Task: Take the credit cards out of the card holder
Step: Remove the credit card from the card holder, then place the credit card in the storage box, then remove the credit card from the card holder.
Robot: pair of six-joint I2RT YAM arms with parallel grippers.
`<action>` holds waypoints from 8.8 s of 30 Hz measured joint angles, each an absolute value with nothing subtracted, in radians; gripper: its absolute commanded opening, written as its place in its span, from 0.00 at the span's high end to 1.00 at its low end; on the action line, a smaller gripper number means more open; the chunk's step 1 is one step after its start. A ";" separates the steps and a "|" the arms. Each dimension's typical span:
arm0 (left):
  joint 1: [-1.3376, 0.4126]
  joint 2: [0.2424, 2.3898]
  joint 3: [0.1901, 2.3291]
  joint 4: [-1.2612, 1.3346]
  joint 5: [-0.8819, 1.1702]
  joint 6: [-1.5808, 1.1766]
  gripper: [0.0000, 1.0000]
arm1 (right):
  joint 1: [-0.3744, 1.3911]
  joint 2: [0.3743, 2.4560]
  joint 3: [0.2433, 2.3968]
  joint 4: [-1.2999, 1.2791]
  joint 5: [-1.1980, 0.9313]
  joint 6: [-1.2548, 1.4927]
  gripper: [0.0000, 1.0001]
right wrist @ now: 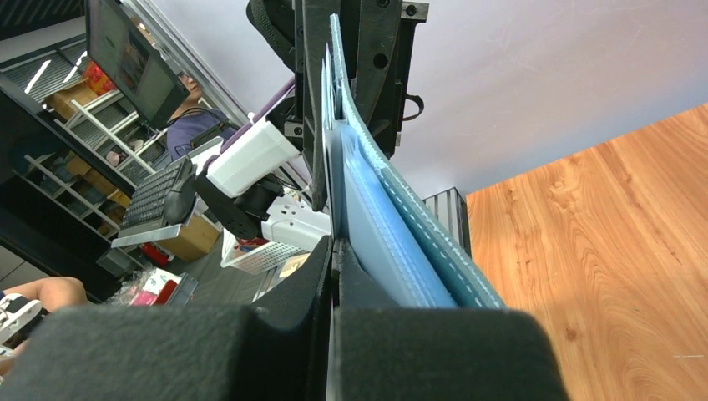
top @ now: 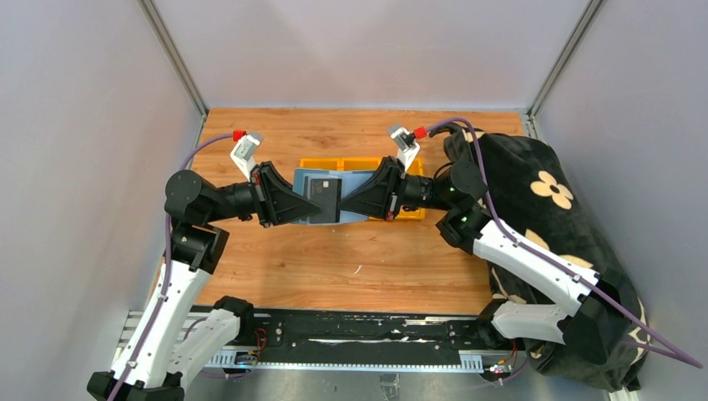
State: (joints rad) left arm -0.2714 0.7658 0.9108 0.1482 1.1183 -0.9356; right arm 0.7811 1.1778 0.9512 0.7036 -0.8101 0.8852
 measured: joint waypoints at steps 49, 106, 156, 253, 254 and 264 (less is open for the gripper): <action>-0.271 0.749 0.984 -0.044 1.078 -0.751 1.00 | 0.778 1.085 1.153 0.350 -0.820 0.715 0.46; -0.265 0.743 0.928 0.166 1.121 -0.984 0.86 | 0.836 1.227 0.934 0.905 -0.774 0.955 1.00; -0.265 0.740 0.972 0.051 1.073 -0.848 0.94 | 0.781 1.166 0.904 0.836 -0.802 0.963 1.00; -0.263 0.738 1.131 -0.524 1.107 -0.273 1.00 | 0.819 1.239 1.172 0.295 -0.896 0.591 0.80; -0.263 0.738 1.131 -0.524 1.107 -0.273 1.00 | 0.825 1.252 1.186 0.275 -0.909 0.581 0.85; -0.263 0.737 1.133 -0.585 1.024 -0.175 0.53 | 0.831 1.279 1.250 0.093 -0.863 0.526 1.00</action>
